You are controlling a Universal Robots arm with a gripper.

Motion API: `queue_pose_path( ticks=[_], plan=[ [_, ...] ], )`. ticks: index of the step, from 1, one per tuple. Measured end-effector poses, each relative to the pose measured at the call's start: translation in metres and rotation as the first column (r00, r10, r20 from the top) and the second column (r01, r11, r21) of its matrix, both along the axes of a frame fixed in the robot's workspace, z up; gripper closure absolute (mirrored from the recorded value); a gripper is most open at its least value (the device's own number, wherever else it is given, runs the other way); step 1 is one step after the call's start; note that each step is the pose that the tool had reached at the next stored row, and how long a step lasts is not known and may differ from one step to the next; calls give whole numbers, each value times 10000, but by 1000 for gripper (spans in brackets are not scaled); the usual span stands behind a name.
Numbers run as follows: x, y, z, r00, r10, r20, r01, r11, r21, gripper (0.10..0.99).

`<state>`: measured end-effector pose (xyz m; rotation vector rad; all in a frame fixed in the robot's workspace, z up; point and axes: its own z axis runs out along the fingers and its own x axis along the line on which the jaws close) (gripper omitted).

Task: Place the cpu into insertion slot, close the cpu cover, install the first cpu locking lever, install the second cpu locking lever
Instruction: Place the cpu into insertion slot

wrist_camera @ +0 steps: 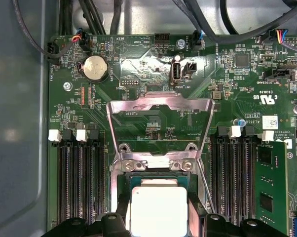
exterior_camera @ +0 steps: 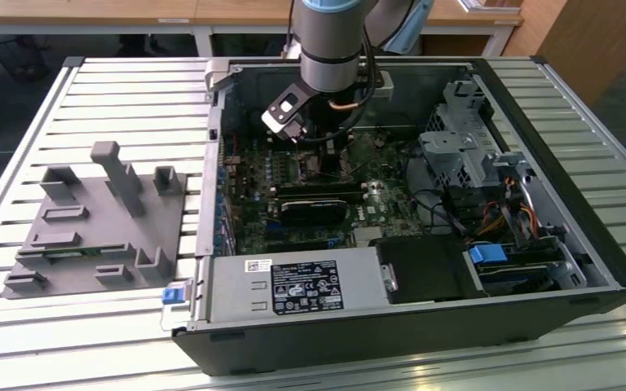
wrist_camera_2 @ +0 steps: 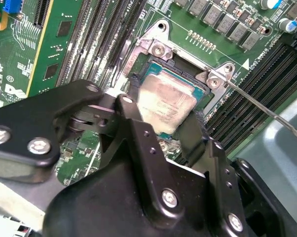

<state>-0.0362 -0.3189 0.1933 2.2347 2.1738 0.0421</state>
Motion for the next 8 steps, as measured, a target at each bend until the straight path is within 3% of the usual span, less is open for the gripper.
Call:
queue_pose_path(
  ticks=[1, 2, 8],
  plan=[
    [0, 0, 0, 10000, 0, 0, 0, 10000, 0, 533],
    [0, 0, -1, 10000, 0, 0, 0, 10000, 0, 471],
    [1, 11, -2, 10000, 1, 0, -1, 10000, 14, 471]
  ],
)
